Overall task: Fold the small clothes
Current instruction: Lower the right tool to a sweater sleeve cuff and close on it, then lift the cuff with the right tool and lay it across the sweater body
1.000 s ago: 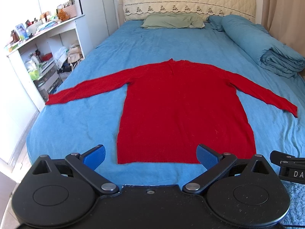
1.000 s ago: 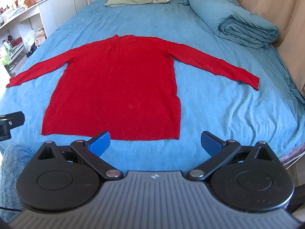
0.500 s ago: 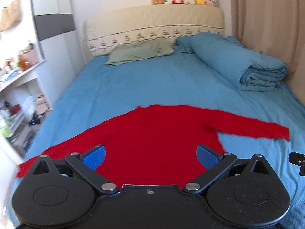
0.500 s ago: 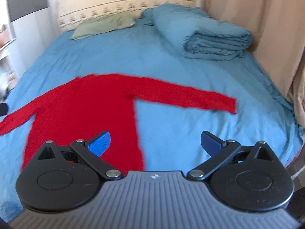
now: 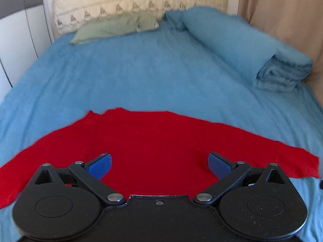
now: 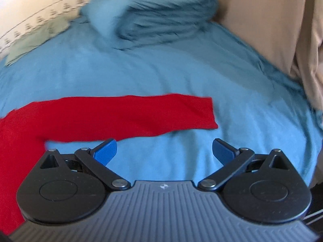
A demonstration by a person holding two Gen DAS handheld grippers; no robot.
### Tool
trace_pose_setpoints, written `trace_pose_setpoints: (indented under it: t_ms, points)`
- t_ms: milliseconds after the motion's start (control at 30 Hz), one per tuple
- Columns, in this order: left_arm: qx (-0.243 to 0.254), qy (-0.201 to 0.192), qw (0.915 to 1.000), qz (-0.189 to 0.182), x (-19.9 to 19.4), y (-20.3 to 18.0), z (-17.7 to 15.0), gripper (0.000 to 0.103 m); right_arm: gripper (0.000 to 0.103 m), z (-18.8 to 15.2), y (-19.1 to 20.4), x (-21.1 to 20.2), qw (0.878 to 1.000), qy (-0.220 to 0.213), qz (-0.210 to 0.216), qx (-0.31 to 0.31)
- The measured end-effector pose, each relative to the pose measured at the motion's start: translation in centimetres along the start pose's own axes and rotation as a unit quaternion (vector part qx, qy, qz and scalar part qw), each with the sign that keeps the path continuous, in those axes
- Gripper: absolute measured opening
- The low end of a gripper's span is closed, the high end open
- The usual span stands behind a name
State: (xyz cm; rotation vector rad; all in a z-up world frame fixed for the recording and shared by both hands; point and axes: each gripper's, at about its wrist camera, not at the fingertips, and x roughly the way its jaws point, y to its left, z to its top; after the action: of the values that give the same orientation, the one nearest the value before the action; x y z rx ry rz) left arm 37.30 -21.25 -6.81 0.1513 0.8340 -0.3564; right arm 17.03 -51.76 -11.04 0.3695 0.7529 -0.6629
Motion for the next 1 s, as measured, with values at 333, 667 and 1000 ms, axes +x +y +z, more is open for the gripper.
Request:
trace_pose_setpoints:
  t_ms: [333, 667, 1000]
  points:
    - [-0.004, 0.056, 0.9981, -0.027, 13.2, -1.4, -0.6, 0.103, 0.094, -1.1, -6.4, 11.1, 0.988, 0.025, 0.054, 0.142]
    - [0.033, 0.055, 0.9979, 0.001, 17.9, -3.7, -0.6, 0.103, 0.049, -0.4, -7.0, 13.3, 0.98, -0.018, 0.026, 0.198]
    - [0.041, 0.095, 0.9945, 0.018, 19.6, -4.1, 0.7, 0.103, 0.02, 2.1, -2.5, 10.4, 0.984, -0.07, 0.041, 0.155]
